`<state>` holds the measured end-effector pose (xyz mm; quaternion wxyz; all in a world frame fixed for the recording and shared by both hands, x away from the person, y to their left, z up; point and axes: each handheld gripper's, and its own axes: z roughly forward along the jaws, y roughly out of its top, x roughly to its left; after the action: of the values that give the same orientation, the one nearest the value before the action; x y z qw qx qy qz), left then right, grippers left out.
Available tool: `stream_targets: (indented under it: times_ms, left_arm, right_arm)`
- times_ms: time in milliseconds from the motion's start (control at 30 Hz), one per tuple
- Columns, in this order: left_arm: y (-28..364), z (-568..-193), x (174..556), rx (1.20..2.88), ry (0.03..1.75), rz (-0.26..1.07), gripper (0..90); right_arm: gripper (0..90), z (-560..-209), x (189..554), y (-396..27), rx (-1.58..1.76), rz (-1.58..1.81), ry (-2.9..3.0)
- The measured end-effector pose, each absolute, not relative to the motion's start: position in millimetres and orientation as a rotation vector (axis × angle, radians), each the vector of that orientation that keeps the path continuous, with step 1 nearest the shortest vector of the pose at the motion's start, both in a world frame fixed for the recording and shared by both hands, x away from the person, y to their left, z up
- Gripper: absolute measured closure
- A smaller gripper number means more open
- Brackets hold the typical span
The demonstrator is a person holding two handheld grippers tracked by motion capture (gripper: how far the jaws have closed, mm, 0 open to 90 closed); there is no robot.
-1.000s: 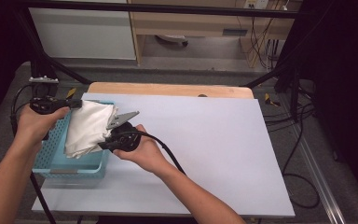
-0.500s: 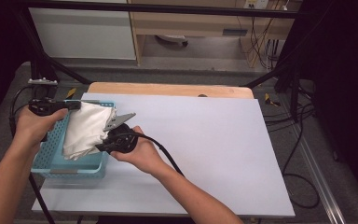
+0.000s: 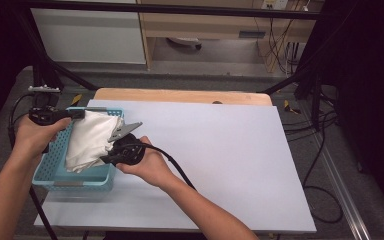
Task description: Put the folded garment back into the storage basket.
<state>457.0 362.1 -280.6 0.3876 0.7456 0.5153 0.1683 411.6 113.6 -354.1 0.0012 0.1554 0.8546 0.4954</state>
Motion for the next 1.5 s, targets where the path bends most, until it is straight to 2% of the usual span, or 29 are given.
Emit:
stream_targets:
  times_ms: [1500]
  left_arm:
    - [388,-297,459,1.856,1.393,0.453,84.0]
  right_arm:
    - [81.4,-366,418,139,0.506,1.521,2.696]
